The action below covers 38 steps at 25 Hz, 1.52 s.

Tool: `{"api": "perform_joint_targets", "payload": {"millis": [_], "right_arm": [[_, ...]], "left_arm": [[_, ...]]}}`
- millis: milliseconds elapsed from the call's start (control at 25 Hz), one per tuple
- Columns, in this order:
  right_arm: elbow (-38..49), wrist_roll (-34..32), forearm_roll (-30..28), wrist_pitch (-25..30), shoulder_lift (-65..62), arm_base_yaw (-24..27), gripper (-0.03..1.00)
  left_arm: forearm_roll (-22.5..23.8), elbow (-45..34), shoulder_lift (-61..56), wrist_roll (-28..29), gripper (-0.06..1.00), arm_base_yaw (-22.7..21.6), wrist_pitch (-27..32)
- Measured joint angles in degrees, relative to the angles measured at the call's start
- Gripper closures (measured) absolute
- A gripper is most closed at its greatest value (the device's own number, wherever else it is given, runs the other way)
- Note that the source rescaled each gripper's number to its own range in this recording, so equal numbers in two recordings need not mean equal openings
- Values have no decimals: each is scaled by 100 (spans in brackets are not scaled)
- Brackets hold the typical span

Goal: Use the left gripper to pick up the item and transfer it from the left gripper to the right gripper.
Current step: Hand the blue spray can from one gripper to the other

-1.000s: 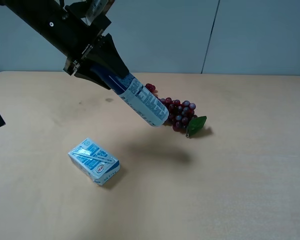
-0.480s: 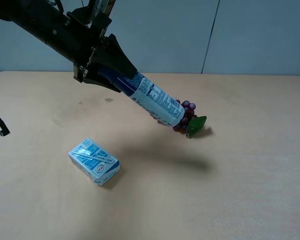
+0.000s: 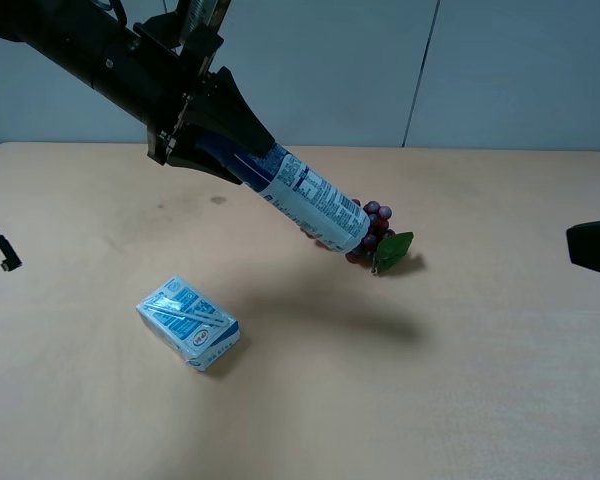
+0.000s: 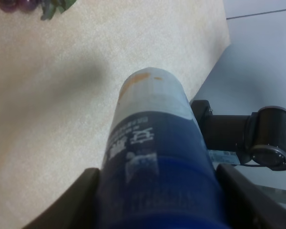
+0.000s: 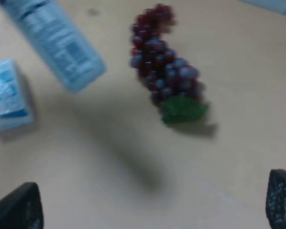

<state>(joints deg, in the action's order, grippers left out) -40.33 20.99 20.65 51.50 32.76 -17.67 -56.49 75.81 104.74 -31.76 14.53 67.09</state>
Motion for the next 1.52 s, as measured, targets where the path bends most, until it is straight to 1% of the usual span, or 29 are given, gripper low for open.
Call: {"api": "perform_joint_targets", "payload": {"millis": [200,440,720,880,1000,1160,1320,1520], "right_arm": [[-395,71,-259,-299,872,-998,-3],[-900,206,-507,-866,1941,-2066,-3],[-1269,350,-664,-1685,3149,-2995,-3],[-1277,355,-815,-2159,3676,-3213,-3],[-1277,355,-950,-2543,4008,-3234,-3],[-1277,355,-1222,-3039,4355,-3234,-3],[-1277,355,-1389,-3287,4621,-3234,-3],[-1277,276,-1584,-3367,4944,-3234,-3]], "left_arm": [[0,0,0,0,94,0,0],[0,0,0,0,94,0,0],[-7,0,0,0,94,0,0],[-143,0,0,-13,94,0,-3],[-266,0,0,-38,94,0,-3],[-278,0,0,-48,94,0,-3],[-302,0,0,-54,94,0,-3],[-302,0,0,-60,94,0,-3]]}}
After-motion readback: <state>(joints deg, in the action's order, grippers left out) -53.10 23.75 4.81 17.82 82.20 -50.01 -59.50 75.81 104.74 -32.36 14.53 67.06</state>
